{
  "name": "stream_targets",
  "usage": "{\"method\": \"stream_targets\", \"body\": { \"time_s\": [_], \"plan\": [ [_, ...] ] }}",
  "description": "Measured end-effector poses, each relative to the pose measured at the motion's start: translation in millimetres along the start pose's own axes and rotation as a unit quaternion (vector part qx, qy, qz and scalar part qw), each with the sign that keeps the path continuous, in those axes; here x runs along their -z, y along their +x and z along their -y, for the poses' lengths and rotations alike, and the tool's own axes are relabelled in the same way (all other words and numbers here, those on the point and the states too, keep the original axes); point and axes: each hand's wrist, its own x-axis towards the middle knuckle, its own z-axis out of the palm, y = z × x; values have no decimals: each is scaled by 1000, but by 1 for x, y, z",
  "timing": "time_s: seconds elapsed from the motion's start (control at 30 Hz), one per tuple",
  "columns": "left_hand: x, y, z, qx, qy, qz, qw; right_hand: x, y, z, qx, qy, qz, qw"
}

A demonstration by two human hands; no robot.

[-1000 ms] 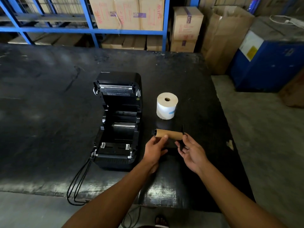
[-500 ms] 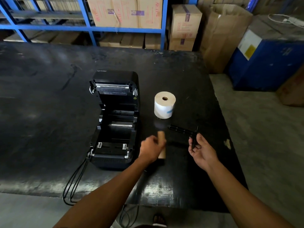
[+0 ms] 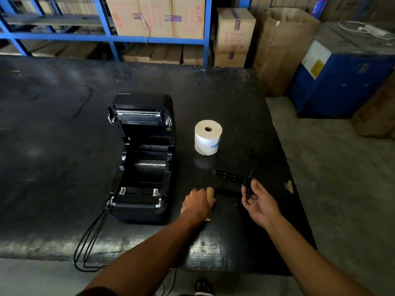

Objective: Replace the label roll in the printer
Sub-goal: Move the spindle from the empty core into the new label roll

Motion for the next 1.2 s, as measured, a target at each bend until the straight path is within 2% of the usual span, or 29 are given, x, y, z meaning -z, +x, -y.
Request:
{"method": "stream_targets", "body": {
  "time_s": [0.3,0.4,0.43,0.47,0.53,0.57,0.63,0.7,0.73,0.77,0.83,0.87,0.9,0.93,1.03,1.13,1.2],
  "plan": [
    [3,-4,0,-1,-21,-25,999,-5,-6,-6,-10,-9,13,1000],
    [5,-4,-5,-33,-141,-57,988,-6,-6,-9,-21,-5,24,999],
    [5,-5,-9,-32,-229,-47,972,-6,-6,-11,-26,-3,32,999],
    [6,-7,-12,-14,-347,-21,938,-7,-7,-14,-32,-2,41,999],
    [7,-11,-21,40,-558,41,828,-10,-8,-20,-45,-2,60,997],
    [8,-12,-25,61,-616,47,784,-11,-9,-23,-50,-3,67,996],
    [11,-12,-32,88,-680,14,728,-14,-9,-26,-48,-3,67,997],
    [18,-9,-36,102,-713,-39,693,-15,-8,-24,-27,-3,44,999],
    [22,-7,-36,102,-703,-64,701,-14,-7,-22,-12,-11,26,1000],
    [26,-4,-35,96,-662,-87,738,-13,-7,-20,8,-34,5,999],
    [32,1,-30,55,-497,-102,860,-7,-5,-16,59,-127,-39,989],
    [33,2,-29,32,-408,-81,909,-2,-4,-15,88,-185,-61,977],
    [32,2,-31,13,-330,-44,943,3,-2,-14,120,-249,-80,958],
    [29,1,-33,-2,-269,-7,963,8,-1,-15,151,-321,-98,930],
    [12,-3,-47,-29,-141,61,988,25,2,-20,209,-503,-139,827],
    [-5,-6,-62,-63,-36,85,994,41,4,-30,233,-579,-160,765],
    [-12,-7,-67,-57,-18,94,994,50,3,-35,233,-612,-159,739]
  ]
}}
